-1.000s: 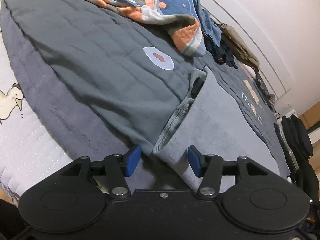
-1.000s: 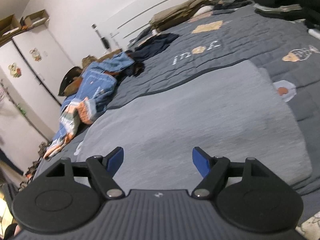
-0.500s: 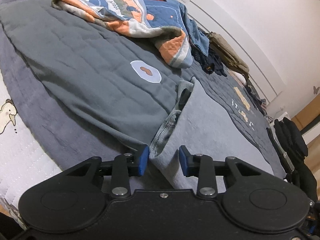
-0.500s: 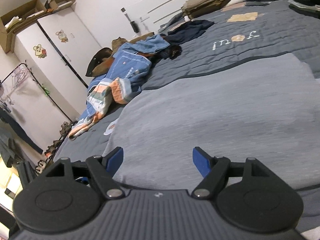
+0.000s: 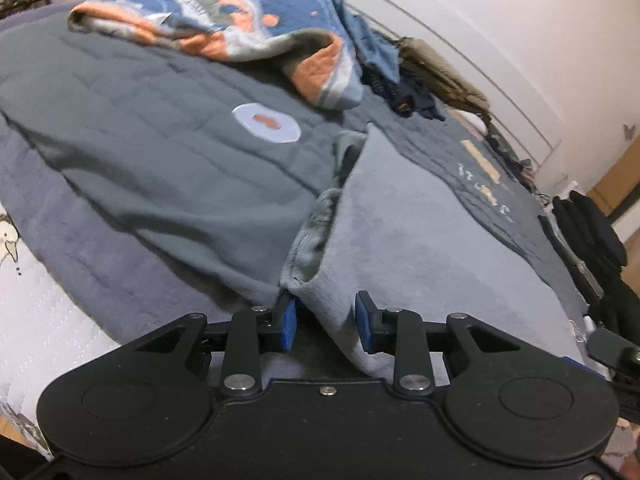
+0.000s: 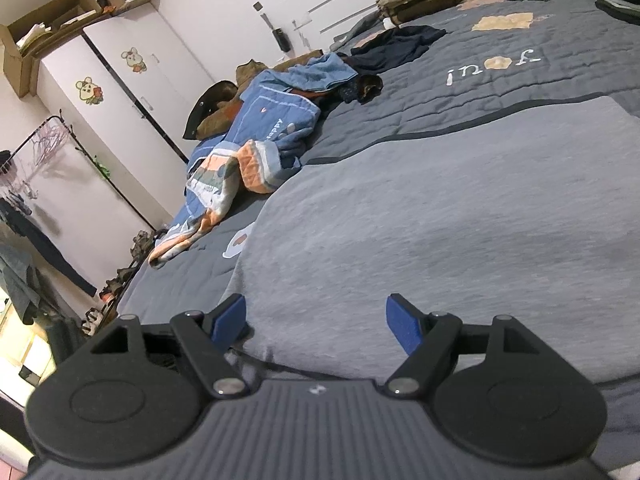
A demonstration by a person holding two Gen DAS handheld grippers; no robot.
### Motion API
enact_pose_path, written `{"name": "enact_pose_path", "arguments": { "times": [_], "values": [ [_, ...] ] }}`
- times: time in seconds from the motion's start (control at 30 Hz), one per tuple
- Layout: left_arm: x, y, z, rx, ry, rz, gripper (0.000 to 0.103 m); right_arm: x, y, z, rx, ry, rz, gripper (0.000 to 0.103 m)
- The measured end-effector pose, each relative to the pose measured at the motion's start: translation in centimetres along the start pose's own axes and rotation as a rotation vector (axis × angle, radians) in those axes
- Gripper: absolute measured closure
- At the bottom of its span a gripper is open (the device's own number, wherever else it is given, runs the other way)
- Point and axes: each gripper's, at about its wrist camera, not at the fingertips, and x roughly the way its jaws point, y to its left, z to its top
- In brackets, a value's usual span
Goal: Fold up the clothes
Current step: 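Pinch the sweatshirt edge with the left gripper and lift it up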
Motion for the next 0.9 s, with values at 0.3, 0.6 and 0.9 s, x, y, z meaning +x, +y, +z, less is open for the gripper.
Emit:
{"name": "enact_pose_path", "arguments": {
  "times": [0.3,0.6,0.9],
  "values": [
    [0.9,0.9,0.3,-0.066,-0.008,-0.033,0.080,0.3,0.3,-0.2,-0.007,0.017,0.014,0.026],
    [1.1,0.7,0.3,-0.053,-0.014,-0.037,0.080,0.5,0.6,-0.2,-0.005,0.036,0.030,0.025],
    [0.7,-0.1,0.6,0.004,-0.056,-0.066,0.095,0.3,0.8,-0.2,-0.005,0.051,0.045,0.024]
  ]
}}
